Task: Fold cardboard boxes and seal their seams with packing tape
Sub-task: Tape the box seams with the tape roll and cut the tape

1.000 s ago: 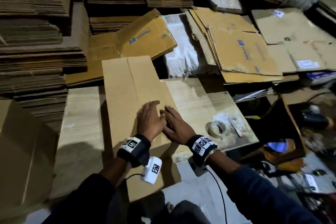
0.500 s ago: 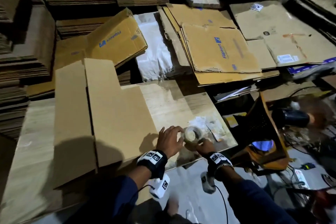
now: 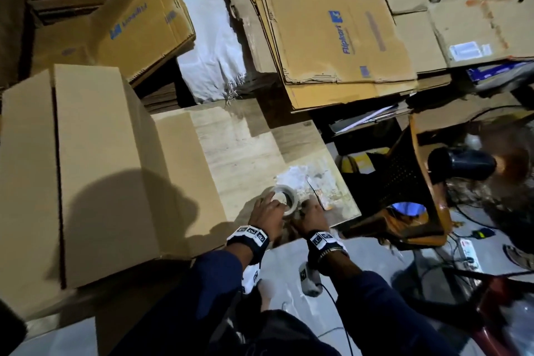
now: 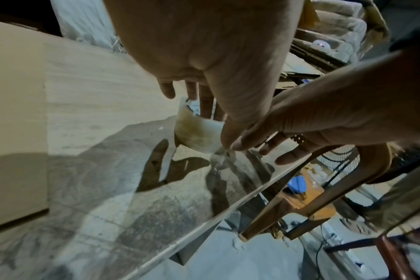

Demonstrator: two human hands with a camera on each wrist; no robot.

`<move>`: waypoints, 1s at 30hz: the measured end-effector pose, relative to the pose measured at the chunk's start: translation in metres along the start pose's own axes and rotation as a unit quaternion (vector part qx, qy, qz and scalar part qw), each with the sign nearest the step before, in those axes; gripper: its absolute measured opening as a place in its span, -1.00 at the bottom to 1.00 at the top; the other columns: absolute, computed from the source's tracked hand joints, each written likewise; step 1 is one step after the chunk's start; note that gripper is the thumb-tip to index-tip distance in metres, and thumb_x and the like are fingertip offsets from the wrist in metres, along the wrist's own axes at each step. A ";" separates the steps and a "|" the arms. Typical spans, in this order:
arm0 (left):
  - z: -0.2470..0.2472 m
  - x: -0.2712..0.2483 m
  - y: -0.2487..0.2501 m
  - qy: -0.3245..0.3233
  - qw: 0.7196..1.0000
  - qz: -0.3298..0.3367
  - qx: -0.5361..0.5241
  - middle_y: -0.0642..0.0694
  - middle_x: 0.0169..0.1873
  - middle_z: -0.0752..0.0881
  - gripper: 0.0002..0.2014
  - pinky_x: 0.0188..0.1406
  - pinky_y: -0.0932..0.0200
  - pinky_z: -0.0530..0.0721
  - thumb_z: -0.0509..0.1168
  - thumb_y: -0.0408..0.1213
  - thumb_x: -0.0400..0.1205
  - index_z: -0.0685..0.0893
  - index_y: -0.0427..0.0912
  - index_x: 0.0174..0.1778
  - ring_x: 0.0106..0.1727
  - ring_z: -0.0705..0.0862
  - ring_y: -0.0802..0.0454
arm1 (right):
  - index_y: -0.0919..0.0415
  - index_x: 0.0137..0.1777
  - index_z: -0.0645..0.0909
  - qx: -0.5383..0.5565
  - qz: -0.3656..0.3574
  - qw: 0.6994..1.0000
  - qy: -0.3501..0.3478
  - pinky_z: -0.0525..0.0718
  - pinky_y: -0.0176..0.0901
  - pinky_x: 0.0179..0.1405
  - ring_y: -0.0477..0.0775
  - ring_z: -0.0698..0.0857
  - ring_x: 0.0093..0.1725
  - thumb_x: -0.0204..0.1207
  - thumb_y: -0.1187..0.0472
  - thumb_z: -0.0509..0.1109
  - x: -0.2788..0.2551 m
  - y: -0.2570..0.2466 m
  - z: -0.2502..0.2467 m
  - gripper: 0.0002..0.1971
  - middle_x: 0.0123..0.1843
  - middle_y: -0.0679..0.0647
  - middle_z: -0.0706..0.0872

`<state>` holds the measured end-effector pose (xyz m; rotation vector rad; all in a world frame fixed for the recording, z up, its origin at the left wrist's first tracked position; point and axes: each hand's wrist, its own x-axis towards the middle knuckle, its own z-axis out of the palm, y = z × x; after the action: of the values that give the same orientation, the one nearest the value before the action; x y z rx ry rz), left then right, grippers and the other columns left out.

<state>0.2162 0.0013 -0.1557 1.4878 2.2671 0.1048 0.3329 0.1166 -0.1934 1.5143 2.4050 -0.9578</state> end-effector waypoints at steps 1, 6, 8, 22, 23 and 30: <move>0.005 0.003 0.000 -0.009 1.000 0.002 0.018 -0.13 0.60 0.58 -0.55 0.73 -0.23 0.18 0.33 -0.16 0.74 0.60 -0.08 0.57 0.82 0.13 -0.18 | 0.21 0.19 0.68 -0.020 -0.009 1.000 -0.013 0.71 0.05 0.16 0.35 0.75 0.18 0.50 0.10 0.51 0.002 0.003 0.000 -0.69 0.17 0.31 0.76; 0.007 0.008 -0.004 0.005 0.997 -0.003 0.081 -0.22 0.62 0.55 -0.52 0.76 -0.30 0.00 0.25 -0.23 0.76 0.50 -0.09 0.65 0.83 0.09 -0.23 | 0.14 -0.04 0.85 0.008 -0.053 0.998 -0.026 0.72 -0.04 -0.02 0.25 0.84 0.01 0.54 0.19 0.49 0.000 0.010 -0.015 -0.89 -0.04 0.21 0.88; -0.006 0.006 -0.009 0.025 0.997 -0.015 0.072 -0.23 0.66 0.51 -0.43 0.78 -0.25 -0.03 0.28 -0.25 0.73 0.40 -0.11 0.71 0.82 0.11 -0.23 | 0.10 -0.02 0.86 0.048 -0.082 0.995 -0.008 0.73 -0.04 0.06 0.19 0.83 0.04 0.53 0.15 0.55 0.002 0.003 -0.028 -0.91 0.00 0.10 0.89; -0.207 -0.077 -0.087 0.183 0.962 -0.115 -0.170 -0.07 0.60 0.59 -0.54 0.69 -0.24 0.16 0.17 0.03 0.81 0.45 0.00 0.62 0.54 0.58 -0.16 | 0.17 -0.02 0.65 0.278 -0.328 0.900 -0.063 0.66 -0.22 0.13 -0.05 0.75 0.03 0.50 0.01 0.67 -0.026 -0.234 -0.126 -0.70 -0.04 -0.01 0.78; -0.224 -0.091 -0.095 0.201 0.954 -0.115 -0.188 -0.08 0.57 0.61 -0.61 0.66 -0.24 0.24 0.17 0.02 0.81 0.52 -0.04 0.52 0.50 0.61 -0.18 | 0.16 0.05 0.67 0.284 -0.344 0.892 -0.067 0.66 -0.29 0.10 -0.08 0.75 0.02 0.49 0.02 0.69 -0.035 -0.257 -0.130 -0.68 -0.03 -0.01 0.77; -0.288 -0.204 -0.155 0.295 0.883 -0.105 -0.349 -0.07 0.19 0.81 -0.70 0.15 -0.17 0.75 0.24 0.05 0.72 0.64 0.12 0.34 0.17 0.76 -0.18 | 0.03 0.26 0.83 0.351 -0.374 0.835 -0.197 0.64 -0.06 0.09 -0.02 0.75 0.18 0.62 0.05 0.57 -0.115 -0.380 -0.120 -0.75 0.23 0.05 0.85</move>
<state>0.0404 -0.1986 0.1234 0.8752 2.3917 1.3148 0.0898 -0.0114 0.1171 0.2776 2.4171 -2.2281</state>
